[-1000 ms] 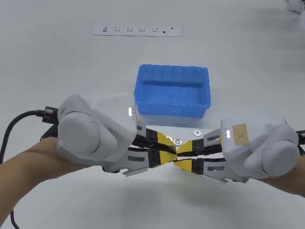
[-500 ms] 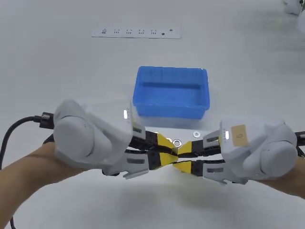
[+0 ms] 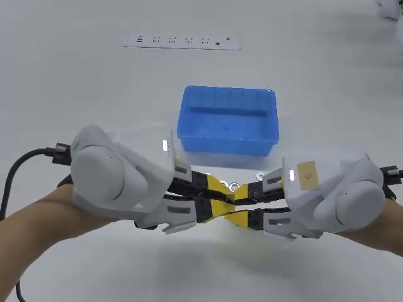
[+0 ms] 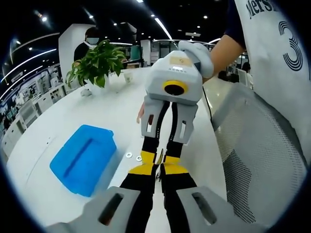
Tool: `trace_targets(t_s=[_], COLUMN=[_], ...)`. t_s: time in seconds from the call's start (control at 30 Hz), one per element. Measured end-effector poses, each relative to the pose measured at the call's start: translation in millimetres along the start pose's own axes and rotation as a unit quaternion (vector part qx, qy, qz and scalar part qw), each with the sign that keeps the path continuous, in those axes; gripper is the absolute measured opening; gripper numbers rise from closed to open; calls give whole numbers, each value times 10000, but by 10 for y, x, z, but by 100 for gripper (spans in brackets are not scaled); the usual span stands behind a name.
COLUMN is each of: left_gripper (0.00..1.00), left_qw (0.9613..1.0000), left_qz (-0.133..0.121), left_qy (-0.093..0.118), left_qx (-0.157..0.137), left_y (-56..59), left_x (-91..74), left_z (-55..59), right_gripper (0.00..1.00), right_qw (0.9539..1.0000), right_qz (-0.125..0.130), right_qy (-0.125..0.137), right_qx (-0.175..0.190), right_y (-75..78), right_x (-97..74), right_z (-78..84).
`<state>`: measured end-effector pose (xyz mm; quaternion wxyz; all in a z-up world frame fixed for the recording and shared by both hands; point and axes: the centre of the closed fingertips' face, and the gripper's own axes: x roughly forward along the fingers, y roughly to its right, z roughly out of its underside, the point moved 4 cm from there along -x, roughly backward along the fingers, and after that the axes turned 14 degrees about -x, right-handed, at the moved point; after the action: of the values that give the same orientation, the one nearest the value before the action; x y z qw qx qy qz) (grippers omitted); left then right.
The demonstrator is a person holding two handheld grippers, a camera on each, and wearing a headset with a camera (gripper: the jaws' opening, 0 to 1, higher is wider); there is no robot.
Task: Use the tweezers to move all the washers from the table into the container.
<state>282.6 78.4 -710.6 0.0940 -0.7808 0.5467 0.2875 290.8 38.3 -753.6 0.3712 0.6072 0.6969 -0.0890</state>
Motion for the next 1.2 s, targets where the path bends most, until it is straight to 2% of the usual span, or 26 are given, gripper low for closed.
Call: trace_targets(t_s=[0.3,0.47,0.6,0.67,0.73,0.87,1.0,1.2], left_gripper=[8,8,8,8,7,6,6,6], left_qw=[9997,9990,9992,9989,9987,9990,9993,9994], left_qz=[-29,-5,20,75,11,-19,62,20], left_qy=[156,401,340,436,492,435,374,337], left_qx=[-192,-178,-188,-171,-98,24,-11,-3], left_y=[12,52,52,77,72,63,72,19], left_x=[-87,-108,-103,-122,-134,-134,-151,-288], left_z=[-2,-68,-35,-60,-87,-81,-87,-109], right_gripper=[9,9,9,9,9,9,9,9], right_qw=[9997,9994,9995,9993,9993,9991,9993,9996], right_qz=[-53,-128,-196,-199,-186,-202,-210,-87], right_qy=[161,169,119,157,155,163,151,228], right_qx=[189,257,215,283,298,332,265,170], right_y=[-1,-16,-41,-44,-38,-27,-24,63], right_x=[26,40,52,51,48,53,67,113], right_z=[-84,-94,-82,-86,-85,-82,-99,-204])
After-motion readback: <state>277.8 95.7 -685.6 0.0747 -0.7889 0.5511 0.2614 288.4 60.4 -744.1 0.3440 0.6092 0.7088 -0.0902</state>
